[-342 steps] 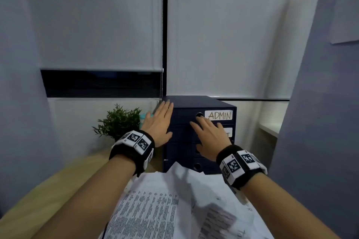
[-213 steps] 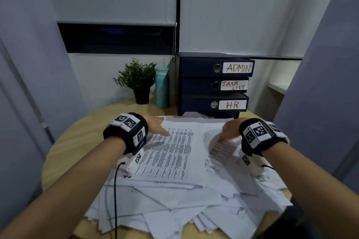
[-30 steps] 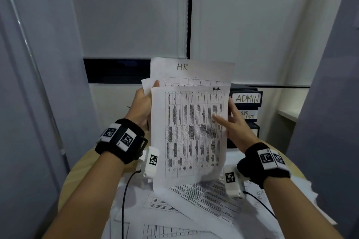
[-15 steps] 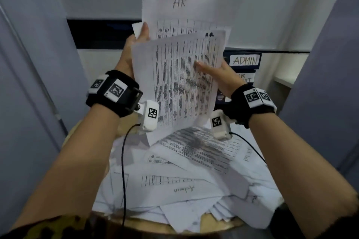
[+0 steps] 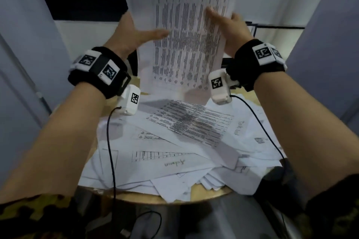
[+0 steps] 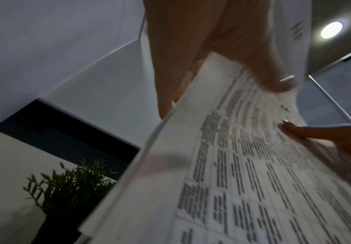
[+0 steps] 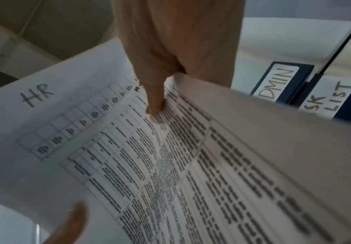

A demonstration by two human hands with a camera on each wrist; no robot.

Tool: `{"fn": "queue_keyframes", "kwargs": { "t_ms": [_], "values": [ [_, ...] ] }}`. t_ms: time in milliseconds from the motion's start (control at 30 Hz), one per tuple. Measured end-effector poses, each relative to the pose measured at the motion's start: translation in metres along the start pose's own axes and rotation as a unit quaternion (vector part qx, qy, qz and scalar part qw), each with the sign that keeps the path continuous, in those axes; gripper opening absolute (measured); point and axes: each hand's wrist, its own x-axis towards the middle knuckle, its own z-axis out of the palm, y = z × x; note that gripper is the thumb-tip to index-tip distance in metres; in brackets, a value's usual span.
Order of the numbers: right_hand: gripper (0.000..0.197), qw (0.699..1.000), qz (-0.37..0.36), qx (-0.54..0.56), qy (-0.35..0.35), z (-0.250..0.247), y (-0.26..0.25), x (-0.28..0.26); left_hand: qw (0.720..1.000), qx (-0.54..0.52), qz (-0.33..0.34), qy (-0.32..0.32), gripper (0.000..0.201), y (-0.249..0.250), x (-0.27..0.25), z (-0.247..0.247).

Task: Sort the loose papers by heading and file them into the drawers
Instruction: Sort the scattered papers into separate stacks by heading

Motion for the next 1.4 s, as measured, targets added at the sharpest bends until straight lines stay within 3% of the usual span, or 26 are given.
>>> {"fn": "queue_keyframes", "kwargs": {
  "t_ms": [100, 267, 333, 400, 500, 633, 733, 867, 1033, 1200, 1333, 1400],
  "values": [
    [0.018, 0.999, 0.017, -0.028, -0.033, 0.005, 0.002, 0.0, 0.992, -0.012, 0.036, 0.118, 0.042, -0.004, 0.007, 0.009],
    [0.022, 0.983, 0.059, -0.133, -0.109, 0.001, 0.012, -0.01, 0.987, 0.029, 0.031, 0.156, 0.02, -0.005, 0.005, 0.003],
    [0.027, 0.976, 0.061, -0.138, -0.156, 0.001, 0.014, -0.018, 0.987, -0.004, 0.021, 0.158, 0.023, -0.004, -0.001, 0.002],
    [0.028, 0.971, 0.059, -0.139, -0.183, 0.004, 0.013, -0.022, 0.986, -0.027, 0.01, 0.167, 0.041, -0.003, -0.008, 0.003],
    [0.034, 0.98, 0.02, -0.133, -0.144, 0.012, 0.018, -0.02, 0.986, -0.042, 0.014, 0.162, 0.047, -0.005, -0.019, 0.009],
    [0.066, 0.993, 0.007, -0.053, -0.101, 0.012, 0.031, -0.017, 0.985, -0.047, -0.018, 0.163, 0.049, -0.014, -0.026, 0.011],
    [0.056, 0.993, 0.023, -0.06, -0.095, 0.008, 0.044, -0.014, 0.986, -0.027, -0.045, 0.159, 0.053, -0.024, -0.024, 0.011],
    [0.044, 0.985, 0.087, -0.105, -0.109, 0.006, 0.059, -0.014, 0.984, -0.007, -0.099, 0.146, 0.042, -0.031, -0.022, 0.015],
    [0.041, 0.949, 0.201, -0.145, -0.196, 0.003, 0.074, -0.027, 0.977, 0.024, -0.192, 0.088, 0.069, -0.038, -0.025, 0.015],
    [0.047, 0.988, 0.096, -0.066, -0.098, 0.008, 0.072, -0.023, 0.983, -0.044, -0.129, 0.127, 0.055, -0.023, -0.024, 0.019],
    [0.043, 0.996, 0.029, -0.04, -0.074, 0.02, 0.053, -0.011, 0.98, -0.064, -0.1, 0.161, 0.092, -0.013, -0.01, 0.02],
    [0.044, 0.998, 0.008, -0.038, -0.058, 0.024, 0.047, -0.006, 0.981, -0.07, -0.087, 0.158, 0.072, 0.0, -0.007, 0.022]
  ]
}}
